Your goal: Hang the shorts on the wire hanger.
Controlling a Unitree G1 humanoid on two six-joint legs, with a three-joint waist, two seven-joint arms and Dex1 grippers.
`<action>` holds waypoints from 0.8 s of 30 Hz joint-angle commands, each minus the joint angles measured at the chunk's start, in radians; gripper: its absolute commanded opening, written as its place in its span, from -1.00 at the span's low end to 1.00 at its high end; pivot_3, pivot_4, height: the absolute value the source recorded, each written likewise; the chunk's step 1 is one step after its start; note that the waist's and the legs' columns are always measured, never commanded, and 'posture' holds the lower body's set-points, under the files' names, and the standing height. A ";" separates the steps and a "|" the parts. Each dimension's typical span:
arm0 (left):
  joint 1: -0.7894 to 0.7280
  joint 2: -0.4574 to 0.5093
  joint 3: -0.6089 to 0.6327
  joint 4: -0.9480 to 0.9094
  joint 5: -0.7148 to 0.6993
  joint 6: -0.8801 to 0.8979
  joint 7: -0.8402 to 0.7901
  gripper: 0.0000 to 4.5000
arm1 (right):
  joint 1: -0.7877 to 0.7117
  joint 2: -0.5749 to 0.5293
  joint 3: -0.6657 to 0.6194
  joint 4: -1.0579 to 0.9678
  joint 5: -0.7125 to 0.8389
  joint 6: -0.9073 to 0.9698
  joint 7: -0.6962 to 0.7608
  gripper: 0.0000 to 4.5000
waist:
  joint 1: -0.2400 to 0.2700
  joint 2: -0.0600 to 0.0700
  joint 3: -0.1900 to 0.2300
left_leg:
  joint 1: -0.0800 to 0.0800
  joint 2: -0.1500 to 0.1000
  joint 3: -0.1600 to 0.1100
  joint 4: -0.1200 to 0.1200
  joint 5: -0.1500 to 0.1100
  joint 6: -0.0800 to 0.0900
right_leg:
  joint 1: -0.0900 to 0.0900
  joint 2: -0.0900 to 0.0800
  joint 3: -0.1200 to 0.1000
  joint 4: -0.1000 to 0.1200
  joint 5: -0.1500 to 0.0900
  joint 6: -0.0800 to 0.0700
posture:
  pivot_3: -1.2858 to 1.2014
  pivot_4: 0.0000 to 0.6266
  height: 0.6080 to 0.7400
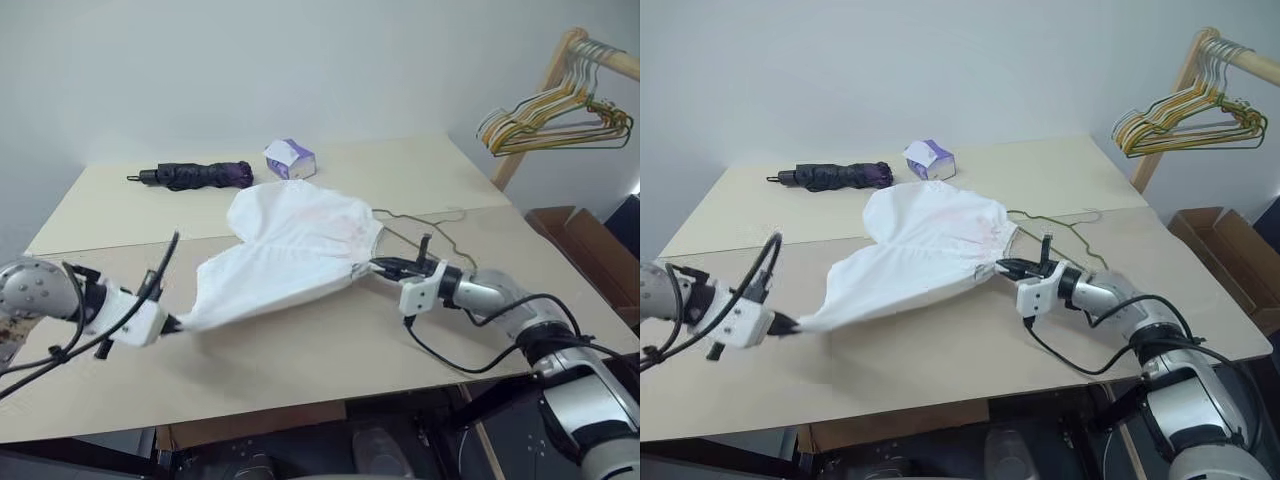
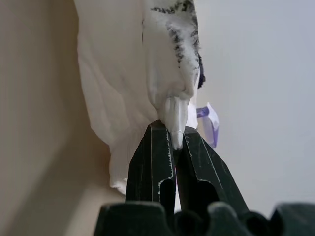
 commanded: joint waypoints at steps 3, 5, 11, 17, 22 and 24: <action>0.174 0.087 0.090 -0.182 -0.072 0.089 -0.062 -0.99 | 0.032 -0.071 -0.038 -0.037 -0.038 0.019 -0.028 -1.00 | -0.001 0.000 0.000 | 0.000 0.000 0.001 0.000 0.000 0.000 | 0.000 0.000 0.000 0.000 0.000 0.000 | -0.11 -1.00 1.00; 0.251 0.087 0.126 -0.242 -0.087 0.099 -0.057 -0.99 | 0.054 -0.084 -0.042 -0.052 -0.038 0.017 -0.026 -1.00 | -0.003 0.000 0.000 | 0.001 0.001 0.001 0.000 0.000 0.000 | 0.001 0.000 0.000 0.000 0.000 -0.001 | -0.11 -1.00 1.00; 0.486 0.059 0.245 -0.357 -0.101 0.112 -0.065 -0.99 | 0.131 -0.123 -0.047 -0.132 -0.010 0.008 0.007 -1.00 | -0.002 -0.001 0.000 | 0.000 0.002 0.002 0.000 -0.001 0.001 | 0.001 0.001 0.000 0.000 -0.001 -0.002 | -0.11 -1.00 1.00; 0.503 0.015 0.237 -0.245 -0.036 0.015 -0.079 -0.99 | 0.205 -0.137 -0.051 -0.239 0.063 0.042 0.082 -1.00 | 0.007 -0.001 0.000 | 0.001 0.002 0.002 0.001 -0.001 0.001 | 0.002 0.001 0.000 0.000 -0.003 -0.006 | -0.12 -1.00 1.00; 0.389 -0.006 0.194 -0.125 -0.043 -0.018 -0.133 -0.43 | 0.255 -0.166 -0.050 -0.321 0.149 0.080 0.179 -0.45 | 0.020 -0.001 0.000 | 0.000 0.001 0.003 0.001 -0.001 0.001 | 0.001 0.001 0.001 -0.001 -0.003 -0.006 | -0.12 -1.00 1.00; 0.355 -0.012 0.189 -0.091 -0.057 -0.025 -0.161 -0.14 | 0.267 -0.181 -0.051 -0.344 0.179 0.091 0.208 -0.14 | 0.019 -0.001 0.000 | 0.000 0.002 0.003 0.001 -0.001 0.001 | 0.001 0.001 0.001 -0.001 -0.003 -0.006 | -0.11 -1.00 1.00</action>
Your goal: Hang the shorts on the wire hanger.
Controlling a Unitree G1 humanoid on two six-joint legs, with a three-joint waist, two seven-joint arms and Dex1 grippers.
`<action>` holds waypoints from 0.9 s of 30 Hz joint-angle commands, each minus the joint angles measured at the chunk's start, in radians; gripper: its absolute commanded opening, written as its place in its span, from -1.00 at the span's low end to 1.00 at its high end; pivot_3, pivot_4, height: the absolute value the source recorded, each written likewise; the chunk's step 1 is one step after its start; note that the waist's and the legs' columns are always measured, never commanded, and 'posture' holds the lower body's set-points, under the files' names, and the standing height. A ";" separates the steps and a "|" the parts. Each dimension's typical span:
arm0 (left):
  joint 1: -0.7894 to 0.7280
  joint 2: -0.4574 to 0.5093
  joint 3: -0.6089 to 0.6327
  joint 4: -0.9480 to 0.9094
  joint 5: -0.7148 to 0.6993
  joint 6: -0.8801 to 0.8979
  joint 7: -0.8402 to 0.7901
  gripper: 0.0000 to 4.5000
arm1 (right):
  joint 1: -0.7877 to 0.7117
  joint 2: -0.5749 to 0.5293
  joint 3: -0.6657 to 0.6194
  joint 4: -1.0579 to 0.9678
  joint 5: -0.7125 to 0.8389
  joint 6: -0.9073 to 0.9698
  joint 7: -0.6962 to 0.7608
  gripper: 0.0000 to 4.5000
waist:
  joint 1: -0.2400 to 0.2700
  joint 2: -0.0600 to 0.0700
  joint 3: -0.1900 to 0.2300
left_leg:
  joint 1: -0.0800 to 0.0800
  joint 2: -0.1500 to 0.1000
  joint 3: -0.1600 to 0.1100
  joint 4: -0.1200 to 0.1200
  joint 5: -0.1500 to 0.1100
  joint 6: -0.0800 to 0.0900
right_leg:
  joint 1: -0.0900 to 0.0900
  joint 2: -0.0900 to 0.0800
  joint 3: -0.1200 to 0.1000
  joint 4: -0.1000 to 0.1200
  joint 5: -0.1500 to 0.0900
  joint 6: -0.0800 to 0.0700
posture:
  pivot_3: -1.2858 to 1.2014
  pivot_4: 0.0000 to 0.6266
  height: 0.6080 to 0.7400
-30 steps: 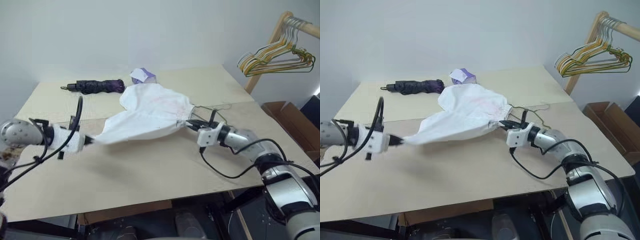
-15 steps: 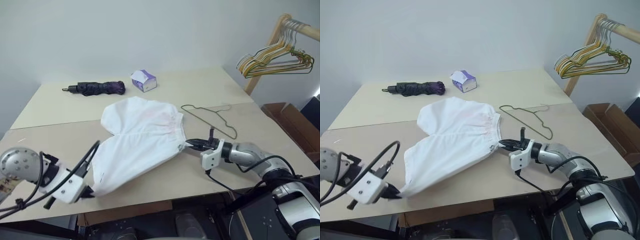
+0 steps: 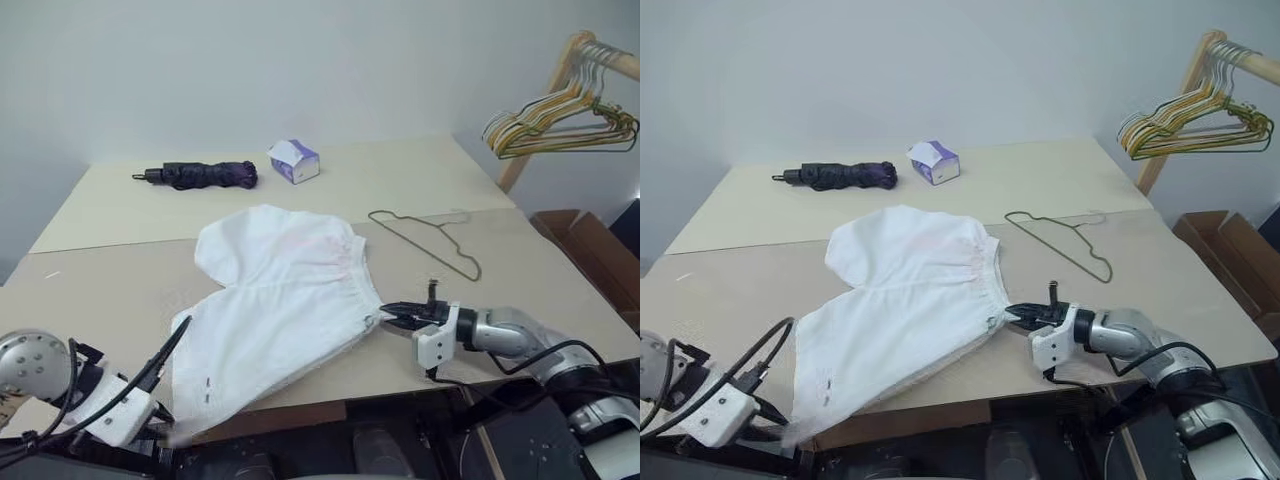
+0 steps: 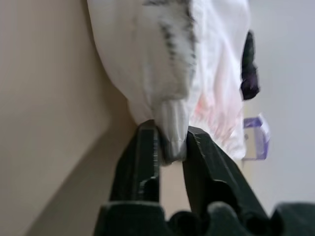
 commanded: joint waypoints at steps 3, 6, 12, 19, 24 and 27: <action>-0.075 -0.009 0.013 0.055 -0.057 -0.007 -0.075 0.26 | 0.017 -0.033 -0.042 -0.085 0.089 0.019 0.066 0.30 | -0.005 0.000 0.000 | 0.000 0.000 0.000 0.000 0.000 0.000 | 0.000 0.000 0.000 0.000 0.000 0.000 | -0.11 -1.00 1.00; -0.124 0.005 0.014 0.084 -0.116 0.028 -0.117 0.66 | 0.038 -0.067 -0.047 -0.119 0.130 0.034 0.122 0.75 | -0.004 0.000 0.000 | 0.000 0.000 0.000 0.000 0.000 0.000 | -0.001 0.000 0.000 0.000 0.001 0.002 | -0.11 -1.00 1.00; -0.385 -0.092 0.012 0.112 -0.253 0.287 -0.089 0.99 | 0.108 -0.176 -0.131 -0.241 0.381 0.316 0.295 1.00 | 0.008 0.000 0.000 | -0.001 0.000 0.000 0.001 0.000 0.000 | 0.000 0.000 0.000 0.000 0.001 0.002 | -0.12 -1.00 1.00; -0.616 -0.271 0.010 0.011 -0.390 0.701 0.108 0.99 | 0.062 -0.113 -0.280 -0.283 0.513 0.863 0.276 1.00 | -0.007 0.000 0.000 | -0.002 0.000 -0.001 0.001 0.000 0.000 | -0.001 0.001 -0.001 0.000 0.001 0.004 | -0.14 -1.00 1.00; -0.666 -0.412 0.008 -0.045 -0.373 0.791 0.237 0.99 | -0.128 0.020 -0.254 -0.089 0.406 1.143 0.154 1.00 | -0.017 0.000 -0.001 | -0.001 0.000 -0.001 0.002 0.000 0.000 | 0.000 0.001 0.000 -0.001 0.003 0.006 | -0.15 -1.00 1.00; -0.662 -0.443 0.007 -0.060 -0.348 0.801 0.253 0.99 | -0.259 0.095 -0.231 0.071 0.369 1.193 0.142 1.00 | -0.030 0.000 -0.001 | -0.003 0.000 -0.001 0.001 0.000 0.000 | -0.002 0.001 0.000 -0.001 0.003 0.006 | -0.15 -1.00 1.00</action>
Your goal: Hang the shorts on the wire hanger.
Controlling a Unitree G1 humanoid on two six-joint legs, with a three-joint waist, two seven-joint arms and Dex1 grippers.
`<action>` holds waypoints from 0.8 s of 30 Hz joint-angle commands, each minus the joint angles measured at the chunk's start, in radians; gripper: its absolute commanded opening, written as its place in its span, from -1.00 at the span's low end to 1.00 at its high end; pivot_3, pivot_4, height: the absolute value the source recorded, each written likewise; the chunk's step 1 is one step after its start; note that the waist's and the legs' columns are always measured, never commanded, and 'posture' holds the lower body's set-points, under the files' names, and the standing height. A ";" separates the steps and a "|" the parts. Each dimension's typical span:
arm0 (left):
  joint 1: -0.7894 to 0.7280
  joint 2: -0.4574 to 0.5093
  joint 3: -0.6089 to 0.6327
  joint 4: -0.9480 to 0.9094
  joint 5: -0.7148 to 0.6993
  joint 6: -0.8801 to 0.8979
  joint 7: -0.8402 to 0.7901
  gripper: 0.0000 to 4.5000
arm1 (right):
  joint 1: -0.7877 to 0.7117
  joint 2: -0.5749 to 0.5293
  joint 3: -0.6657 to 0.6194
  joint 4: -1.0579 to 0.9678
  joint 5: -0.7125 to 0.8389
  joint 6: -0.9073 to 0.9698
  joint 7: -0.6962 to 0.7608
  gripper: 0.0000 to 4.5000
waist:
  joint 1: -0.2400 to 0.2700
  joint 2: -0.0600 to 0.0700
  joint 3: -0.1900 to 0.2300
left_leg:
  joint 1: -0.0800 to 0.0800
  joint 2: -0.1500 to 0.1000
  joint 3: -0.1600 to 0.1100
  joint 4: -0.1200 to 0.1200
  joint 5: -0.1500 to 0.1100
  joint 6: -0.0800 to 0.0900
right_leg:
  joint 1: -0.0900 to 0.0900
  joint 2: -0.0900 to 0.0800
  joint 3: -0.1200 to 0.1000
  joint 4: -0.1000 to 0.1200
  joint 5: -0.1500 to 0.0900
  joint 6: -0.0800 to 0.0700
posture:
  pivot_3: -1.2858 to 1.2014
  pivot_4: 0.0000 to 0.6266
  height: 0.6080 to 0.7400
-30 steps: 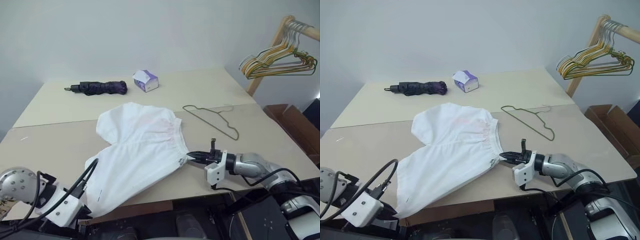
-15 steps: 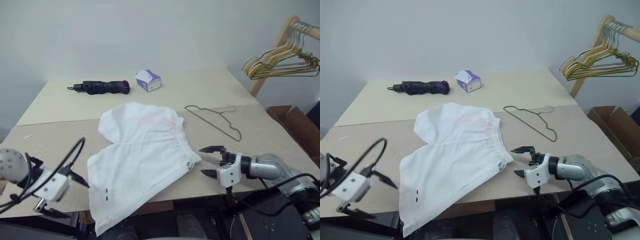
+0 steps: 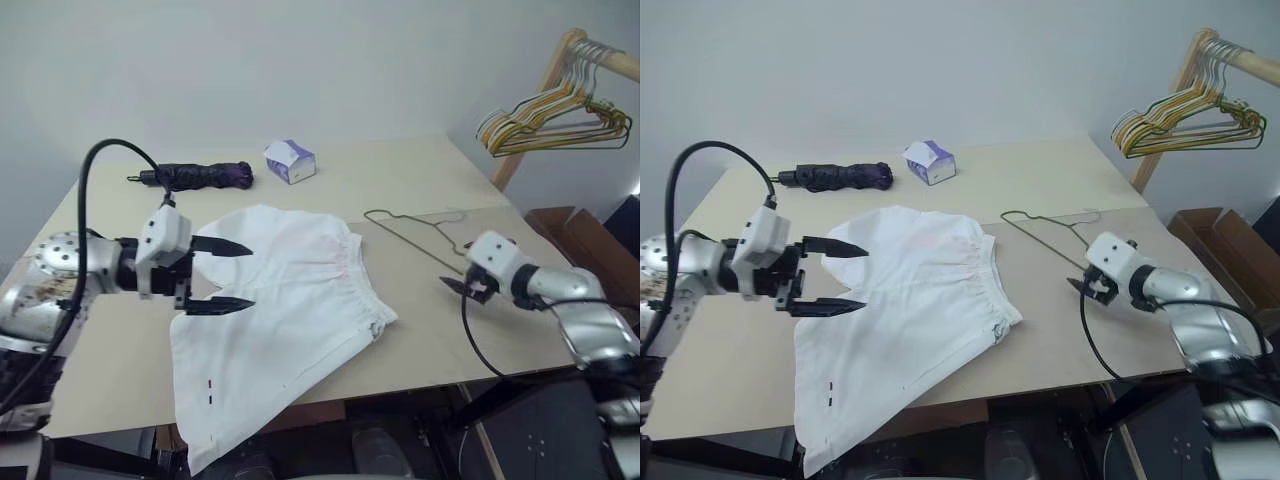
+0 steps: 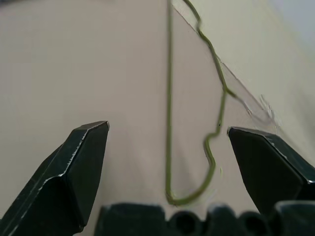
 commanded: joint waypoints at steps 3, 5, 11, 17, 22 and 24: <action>-0.010 -0.015 0.022 -0.040 0.023 0.014 0.018 0.99 | -0.200 0.078 0.030 0.257 -0.059 0.097 0.027 1.00 | -0.006 0.000 0.000 | -0.002 0.000 0.000 0.000 0.000 0.000 | -0.001 0.000 0.000 -0.001 0.000 0.000 | -0.14 -1.00 1.00; -0.002 -0.012 0.031 -0.044 0.026 0.013 0.011 0.99 | -0.273 0.102 0.051 0.380 -0.080 0.139 0.062 1.00 | -0.006 0.000 0.000 | -0.002 -0.001 0.000 0.001 0.000 0.000 | 0.000 0.000 0.000 -0.001 0.000 0.000 | -0.13 -1.00 1.00; 0.038 0.007 0.060 -0.059 0.033 0.008 -0.005 1.00 | -0.418 0.141 0.086 0.672 -0.139 0.147 0.126 0.92 | -0.004 0.000 0.000 | -0.001 -0.001 -0.001 0.000 0.000 0.000 | 0.000 0.000 0.000 -0.001 0.000 0.000 | -0.11 -1.00 1.00; 0.063 0.006 0.068 -0.076 0.044 0.002 -0.011 1.00 | -0.481 0.157 0.092 0.799 -0.168 0.163 0.191 0.19 | -0.001 0.000 0.000 | -0.001 -0.001 -0.002 0.001 0.000 0.000 | 0.001 0.000 -0.001 -0.001 0.000 0.000 | -0.10 -1.00 1.00; 0.073 0.001 0.065 -0.077 0.052 -0.007 -0.012 1.00 | -0.487 0.154 0.100 0.812 -0.183 0.179 0.241 -0.59 | 0.005 0.000 0.000 | -0.001 -0.001 -0.002 0.001 0.000 0.000 | 0.001 0.000 -0.001 -0.001 0.000 0.001 | -0.10 -1.00 1.00; 0.074 -0.006 0.061 -0.080 0.050 -0.006 -0.010 1.00 | -0.479 0.150 0.102 0.798 -0.188 0.190 0.264 -0.91 | 0.006 0.000 0.000 | -0.001 -0.001 -0.002 0.001 0.000 0.000 | 0.001 0.000 -0.001 -0.001 0.000 0.001 | -0.10 -1.00 1.00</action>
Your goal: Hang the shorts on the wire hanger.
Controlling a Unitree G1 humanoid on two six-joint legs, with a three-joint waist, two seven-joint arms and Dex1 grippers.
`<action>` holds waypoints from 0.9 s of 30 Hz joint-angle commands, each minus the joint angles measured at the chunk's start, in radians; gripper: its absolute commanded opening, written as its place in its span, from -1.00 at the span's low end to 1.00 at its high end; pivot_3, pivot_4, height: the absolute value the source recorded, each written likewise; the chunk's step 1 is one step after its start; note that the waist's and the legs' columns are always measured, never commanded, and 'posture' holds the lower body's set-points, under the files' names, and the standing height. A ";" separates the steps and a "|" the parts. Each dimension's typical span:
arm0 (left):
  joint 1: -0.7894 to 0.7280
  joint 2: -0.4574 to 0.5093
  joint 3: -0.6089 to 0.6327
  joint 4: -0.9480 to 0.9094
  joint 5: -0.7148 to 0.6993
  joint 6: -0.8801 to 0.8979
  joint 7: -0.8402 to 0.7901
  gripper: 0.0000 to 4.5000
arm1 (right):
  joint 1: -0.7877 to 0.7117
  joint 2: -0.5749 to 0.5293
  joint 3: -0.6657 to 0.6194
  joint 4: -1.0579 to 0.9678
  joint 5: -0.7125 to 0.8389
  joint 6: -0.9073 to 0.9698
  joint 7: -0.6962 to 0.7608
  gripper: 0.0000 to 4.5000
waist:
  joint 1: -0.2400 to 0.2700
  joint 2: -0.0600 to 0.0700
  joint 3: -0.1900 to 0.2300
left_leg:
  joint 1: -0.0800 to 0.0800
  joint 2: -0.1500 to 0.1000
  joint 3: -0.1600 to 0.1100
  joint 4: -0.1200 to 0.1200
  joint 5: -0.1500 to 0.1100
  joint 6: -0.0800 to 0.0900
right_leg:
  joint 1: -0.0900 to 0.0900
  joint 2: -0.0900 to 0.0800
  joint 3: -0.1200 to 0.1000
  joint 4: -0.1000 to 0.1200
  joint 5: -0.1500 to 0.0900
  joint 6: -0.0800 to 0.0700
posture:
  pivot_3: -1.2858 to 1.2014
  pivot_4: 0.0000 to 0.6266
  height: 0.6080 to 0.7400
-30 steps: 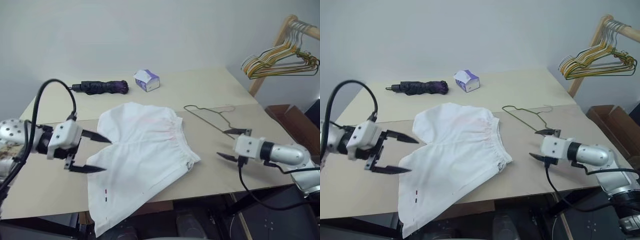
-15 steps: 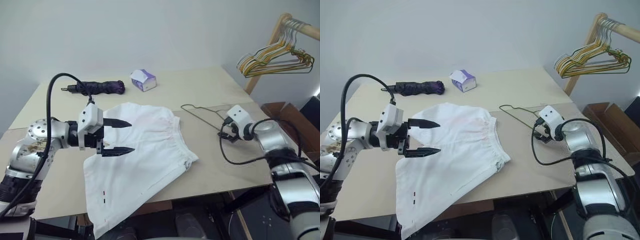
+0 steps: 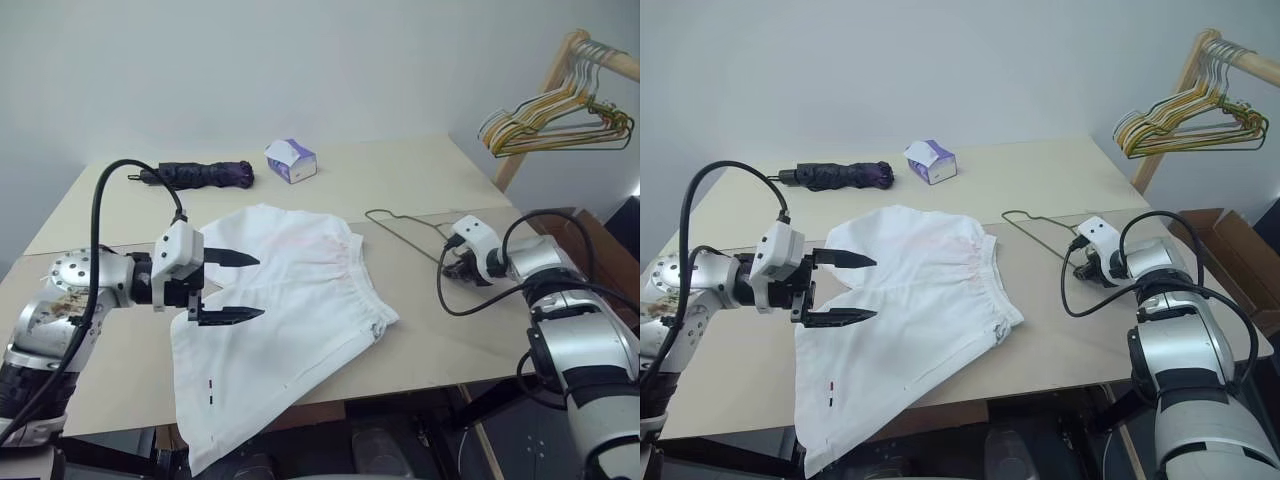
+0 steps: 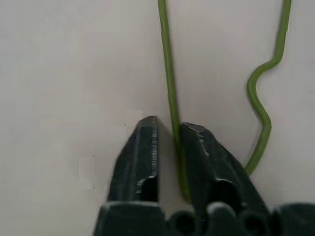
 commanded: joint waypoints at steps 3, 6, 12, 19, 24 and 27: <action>-0.006 -0.009 0.025 -0.023 0.005 -0.015 0.006 1.00 | 0.035 -0.020 0.009 -0.053 -0.026 0.032 0.039 -0.99 | 0.000 0.000 0.000 | 0.000 0.000 0.000 0.000 0.000 0.000 | 0.000 0.000 0.000 0.000 0.000 0.000 | -0.11 -1.00 1.00; -0.018 -0.032 0.022 -0.006 0.015 -0.024 0.021 1.00 | 0.100 -0.039 -0.039 -0.210 -0.008 -0.001 -0.048 -0.99 | 0.000 -0.001 0.000 | 0.000 0.000 0.000 0.000 0.000 0.000 | 0.000 0.000 0.000 0.000 0.000 0.000 | -0.12 -1.00 1.00; -0.057 -0.074 0.026 0.039 0.033 -0.027 0.057 1.00 | 0.345 -0.085 -0.133 -0.669 -0.047 -0.289 -0.341 -0.99 | 0.006 0.000 0.000 | -0.003 0.000 0.000 0.001 0.000 0.000 | -0.003 0.000 0.000 0.000 0.000 0.000 | -0.13 -1.00 1.00; -0.248 -0.097 0.014 0.188 0.040 0.128 0.132 1.00 | 0.472 -0.259 -0.004 -0.784 -0.426 -0.911 -0.768 -0.99 | -0.004 0.000 0.000 | -0.004 -0.001 0.000 0.002 0.000 0.000 | -0.003 0.000 0.000 0.000 0.000 0.000 | -0.15 -1.00 1.00; -0.395 -0.124 0.002 0.306 0.042 0.221 0.143 1.00 | 0.436 -0.315 0.085 -0.757 -0.704 -1.066 -1.077 -0.99 | -0.021 0.000 0.000 | -0.004 -0.001 0.000 0.002 0.000 0.000 | -0.003 0.000 0.000 0.000 0.000 0.000 | -0.17 -1.00 1.00; -0.437 -0.126 -0.025 0.339 0.036 0.251 0.076 1.00 | 0.414 -0.313 0.117 -0.746 -0.794 -1.089 -1.194 -0.99 | -0.038 -0.001 0.000 | -0.004 -0.001 0.000 0.002 0.000 0.000 | -0.003 0.000 0.001 0.000 0.000 0.000 | -0.17 -1.00 1.00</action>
